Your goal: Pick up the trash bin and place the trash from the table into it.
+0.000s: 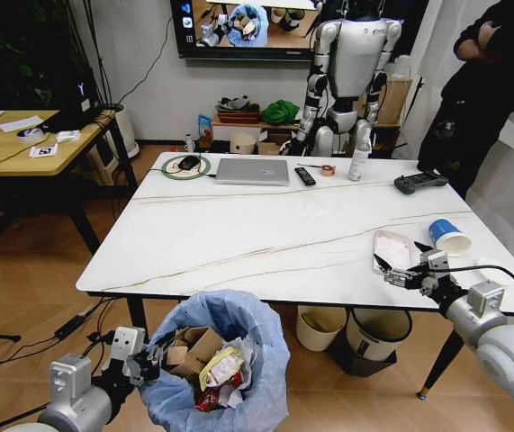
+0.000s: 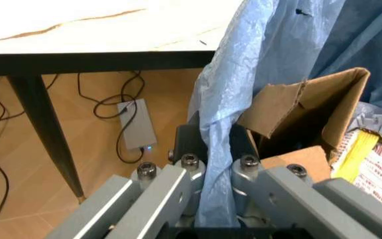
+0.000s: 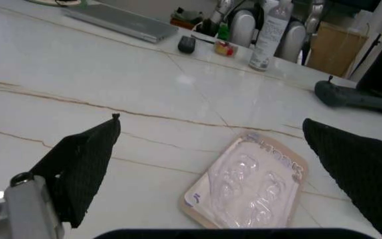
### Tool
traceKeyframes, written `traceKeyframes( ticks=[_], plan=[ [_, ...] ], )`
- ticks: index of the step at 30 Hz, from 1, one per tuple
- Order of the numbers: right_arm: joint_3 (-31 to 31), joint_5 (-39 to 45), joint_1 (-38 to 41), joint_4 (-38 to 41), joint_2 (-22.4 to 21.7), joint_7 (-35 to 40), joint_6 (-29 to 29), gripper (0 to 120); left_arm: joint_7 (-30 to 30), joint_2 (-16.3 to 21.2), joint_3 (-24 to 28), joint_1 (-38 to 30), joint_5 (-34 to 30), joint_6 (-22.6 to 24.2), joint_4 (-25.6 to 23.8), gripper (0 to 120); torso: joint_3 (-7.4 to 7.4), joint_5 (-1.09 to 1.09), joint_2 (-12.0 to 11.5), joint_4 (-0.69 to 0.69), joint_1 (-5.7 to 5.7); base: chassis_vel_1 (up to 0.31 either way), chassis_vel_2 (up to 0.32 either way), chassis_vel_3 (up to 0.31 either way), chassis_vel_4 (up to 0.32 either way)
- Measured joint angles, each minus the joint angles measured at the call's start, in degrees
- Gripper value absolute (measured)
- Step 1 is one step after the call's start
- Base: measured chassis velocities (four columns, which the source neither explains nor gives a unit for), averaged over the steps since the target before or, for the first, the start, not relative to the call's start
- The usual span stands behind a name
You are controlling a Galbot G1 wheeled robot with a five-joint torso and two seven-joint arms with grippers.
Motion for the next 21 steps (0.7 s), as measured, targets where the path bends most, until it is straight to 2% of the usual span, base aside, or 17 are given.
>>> traceKeyframes(
  ticks=[21],
  plan=[
    [-5.9, -2.0, 5.7, -6.2, 0.2, -1.2, 0.5, 100, 0.0, -0.4, 0.0, -0.3, -0.5, 0.1, 0.0, 0, 0.00, 0.00, 0.0, 0.00, 0.01, 0.000, 0.000, 0.000, 0.000]
  ],
)
